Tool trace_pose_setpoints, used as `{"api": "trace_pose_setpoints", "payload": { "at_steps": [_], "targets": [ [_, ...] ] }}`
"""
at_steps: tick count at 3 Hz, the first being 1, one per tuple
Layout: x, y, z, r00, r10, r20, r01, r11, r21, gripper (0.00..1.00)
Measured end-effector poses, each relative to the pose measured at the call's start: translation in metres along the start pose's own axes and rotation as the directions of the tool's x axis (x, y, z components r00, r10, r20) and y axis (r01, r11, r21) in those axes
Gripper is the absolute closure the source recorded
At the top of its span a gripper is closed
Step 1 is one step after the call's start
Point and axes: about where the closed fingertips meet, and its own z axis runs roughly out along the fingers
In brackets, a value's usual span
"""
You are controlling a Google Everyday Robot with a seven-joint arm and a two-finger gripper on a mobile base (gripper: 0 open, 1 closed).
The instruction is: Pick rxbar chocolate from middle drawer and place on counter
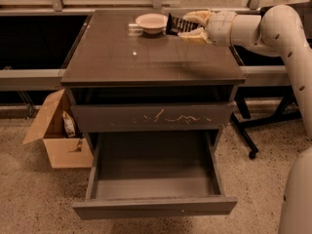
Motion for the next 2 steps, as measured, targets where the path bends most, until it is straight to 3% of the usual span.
{"api": "trace_pose_setpoints", "payload": {
  "at_steps": [2],
  "targets": [
    [0.0135,0.0032,0.0146,0.996,0.093,-0.016,-0.093,0.9952,-0.029,0.24]
  ]
}}
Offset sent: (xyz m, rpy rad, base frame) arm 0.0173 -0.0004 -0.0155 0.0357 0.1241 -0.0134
